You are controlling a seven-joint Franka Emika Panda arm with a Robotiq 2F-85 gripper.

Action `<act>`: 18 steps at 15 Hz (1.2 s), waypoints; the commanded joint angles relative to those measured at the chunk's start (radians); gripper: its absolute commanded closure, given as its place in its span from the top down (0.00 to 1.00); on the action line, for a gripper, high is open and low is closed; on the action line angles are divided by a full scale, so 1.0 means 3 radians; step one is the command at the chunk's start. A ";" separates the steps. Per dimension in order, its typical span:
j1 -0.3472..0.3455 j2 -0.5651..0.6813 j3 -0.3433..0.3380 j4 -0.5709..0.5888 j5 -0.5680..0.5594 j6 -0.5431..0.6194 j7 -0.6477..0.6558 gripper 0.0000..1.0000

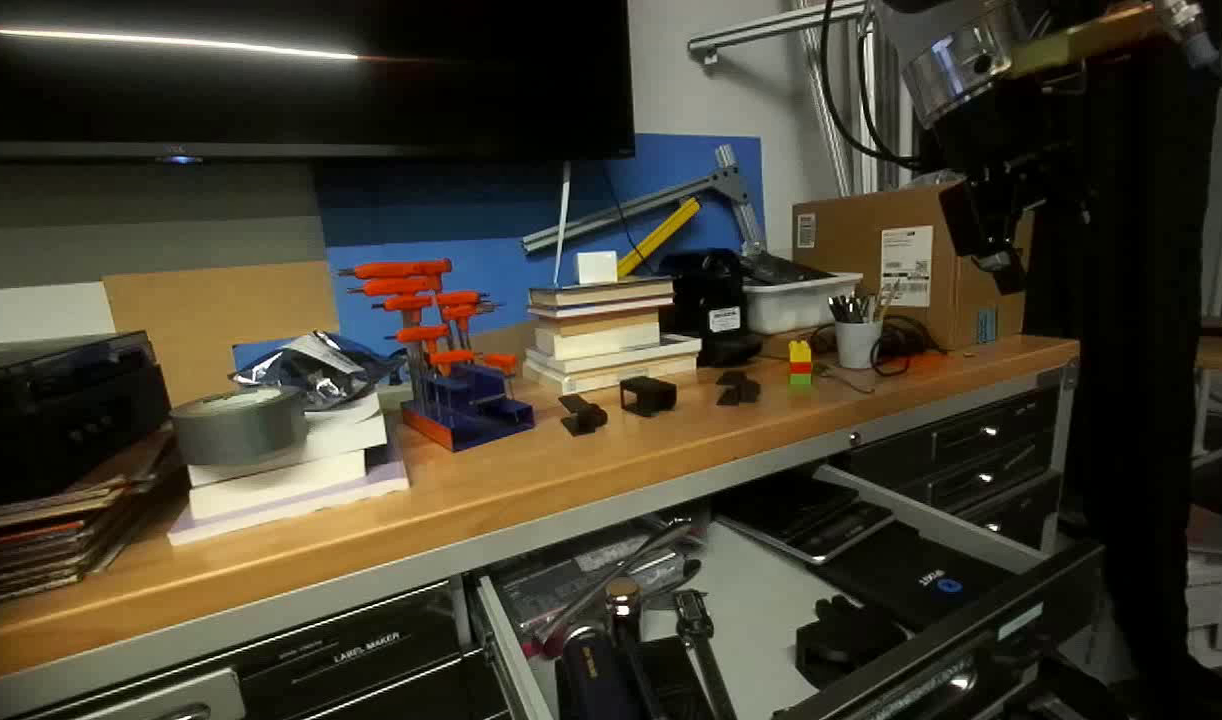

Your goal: Pick up all the black objects and put them in the open drawer and close it

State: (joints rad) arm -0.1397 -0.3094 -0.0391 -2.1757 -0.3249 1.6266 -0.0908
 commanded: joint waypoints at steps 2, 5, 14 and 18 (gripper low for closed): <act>0.0072 -0.0006 -0.0062 0.0027 -0.0015 -0.0012 0.0015 1.00; 0.0072 -0.0017 -0.0062 0.0034 -0.0015 -0.0012 0.0015 1.00; 0.0110 0.0175 -0.0011 -0.0001 0.0540 0.0818 0.0906 1.00; 0.0142 0.0470 0.0057 0.0106 0.0821 0.1271 0.1540 1.00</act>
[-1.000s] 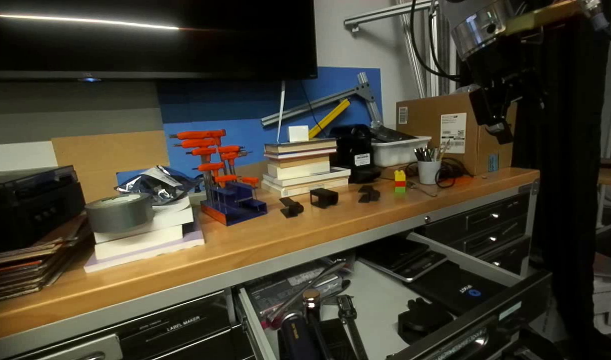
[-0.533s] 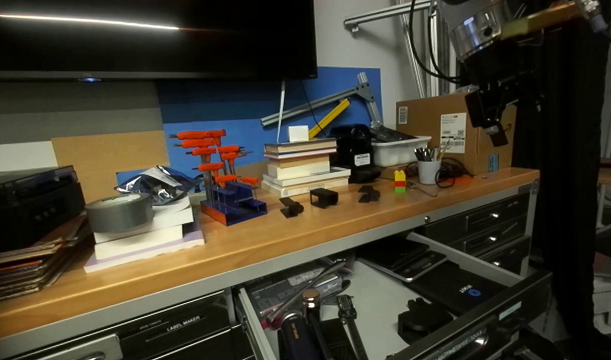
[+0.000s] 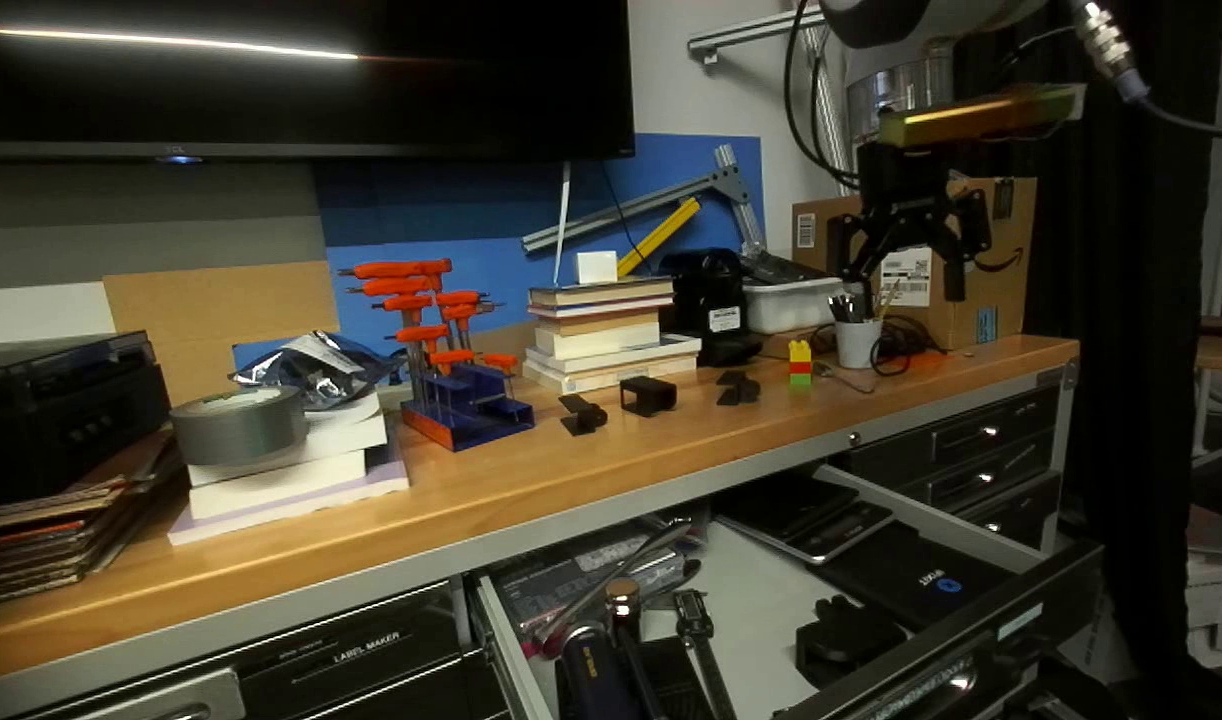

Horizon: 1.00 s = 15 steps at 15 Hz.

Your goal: Pick up all the black objects and put them in the open drawer and close it

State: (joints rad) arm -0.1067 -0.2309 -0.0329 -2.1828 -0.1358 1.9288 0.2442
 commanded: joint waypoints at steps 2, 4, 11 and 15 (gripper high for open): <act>0.0051 0.0357 0.0082 0.0195 0.0285 0.0478 0.0773 1.00; 0.0081 0.0551 0.0113 0.0287 0.0376 0.0723 0.1099 1.00; 0.0245 0.1364 0.0077 0.0868 0.0470 0.1337 0.1891 1.00; 0.0309 0.1823 0.0001 0.1318 0.0474 0.1499 0.2030 1.00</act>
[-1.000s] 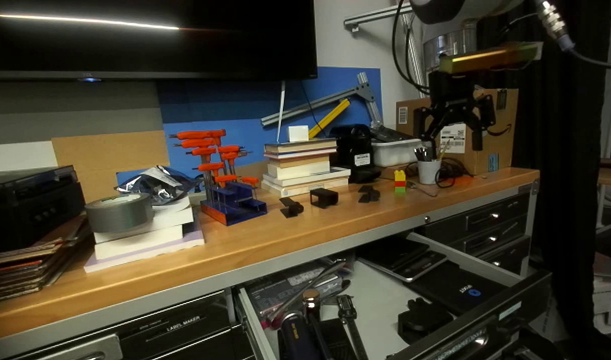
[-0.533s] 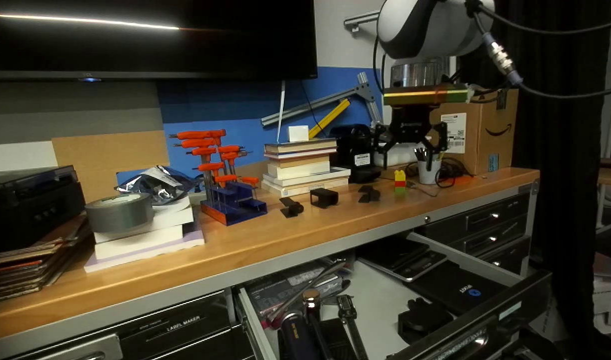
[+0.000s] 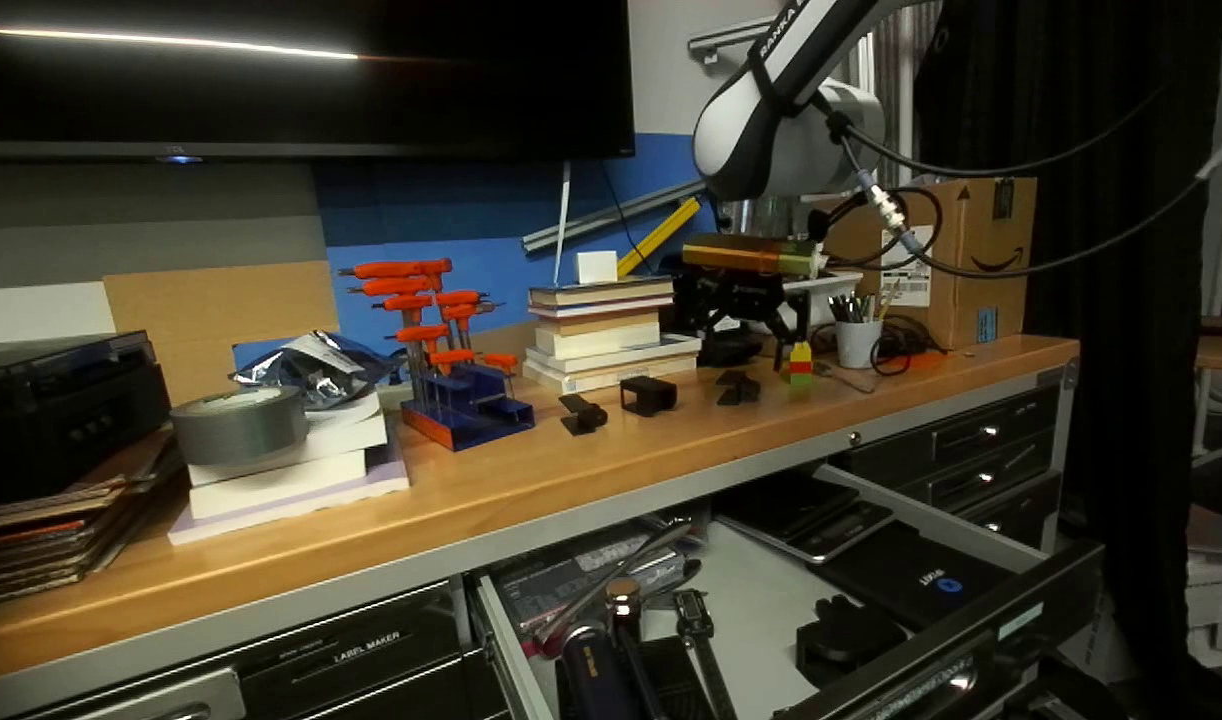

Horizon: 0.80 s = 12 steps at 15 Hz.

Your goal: Pick up all the black objects and put them in the open drawer and close it

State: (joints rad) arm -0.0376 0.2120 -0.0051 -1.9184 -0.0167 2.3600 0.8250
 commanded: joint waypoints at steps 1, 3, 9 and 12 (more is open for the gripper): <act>0.0087 0.0455 -0.0112 0.0565 0.0082 0.0065 0.0103 1.00; 0.0095 0.0655 -0.0156 0.0818 0.0077 0.0059 0.0090 1.00; 0.0044 0.1081 -0.0230 0.1412 0.0149 -0.0176 -0.0068 1.00; 0.0014 0.1211 -0.0229 0.1601 0.0229 -0.0319 -0.0108 1.00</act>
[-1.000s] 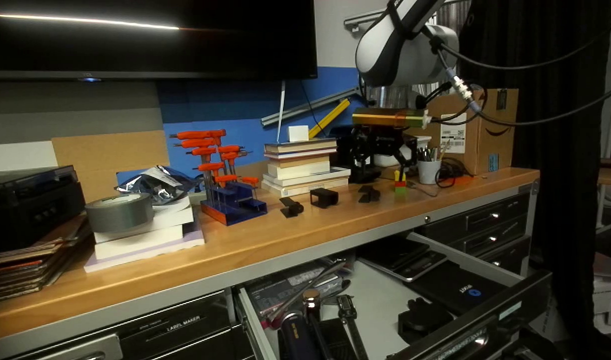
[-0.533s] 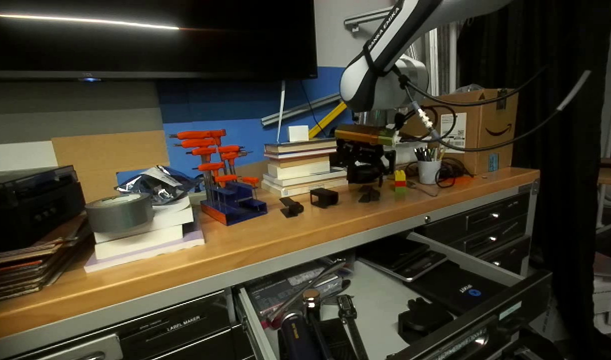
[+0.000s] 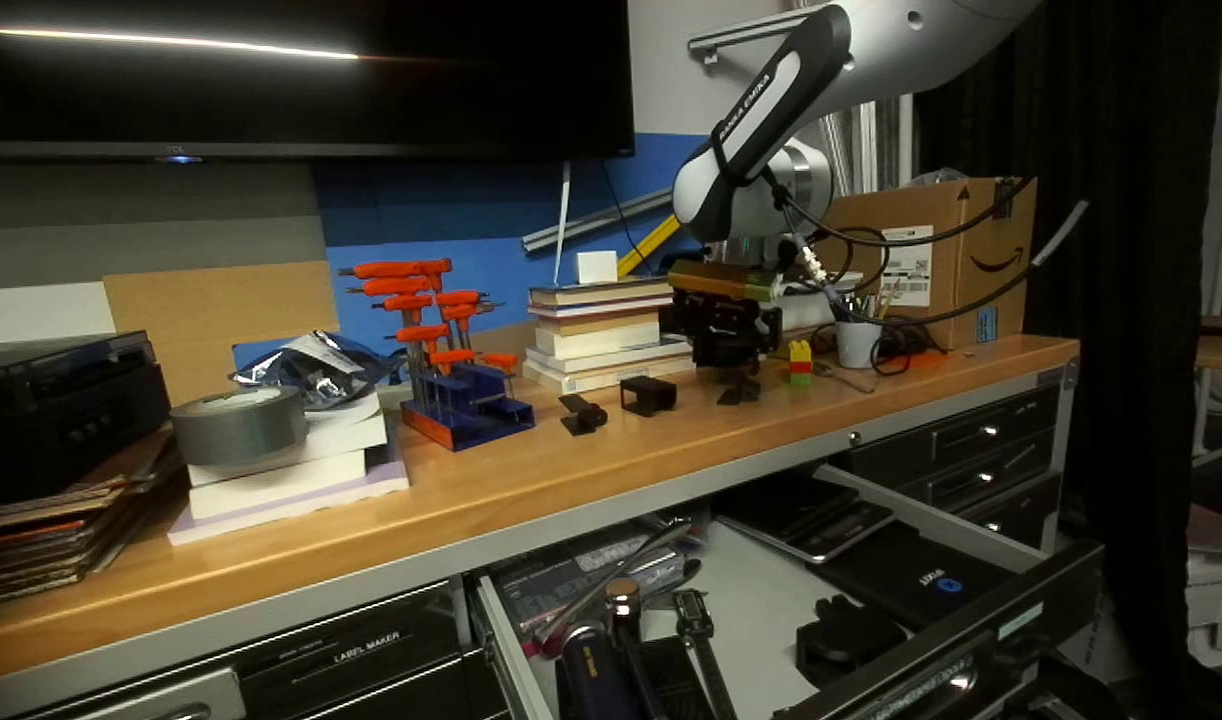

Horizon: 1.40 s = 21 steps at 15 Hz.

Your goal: Pick up all the black objects and put them in the open drawer and close it

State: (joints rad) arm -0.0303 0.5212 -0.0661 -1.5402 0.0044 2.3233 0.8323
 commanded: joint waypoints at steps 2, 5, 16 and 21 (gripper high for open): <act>-0.0022 0.0243 -0.0036 0.0440 0.0198 -0.0278 -0.0154 1.00; -0.0036 0.0308 -0.0045 0.0550 0.0217 -0.0376 -0.0179 1.00; -0.0059 0.0506 -0.0034 0.0794 0.0312 -0.0651 -0.0278 1.00; -0.0036 0.0603 -0.0019 0.0931 0.0316 -0.0748 -0.0288 1.00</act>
State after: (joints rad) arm -0.0472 0.6666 -0.0695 -1.3368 0.0667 2.1415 0.7695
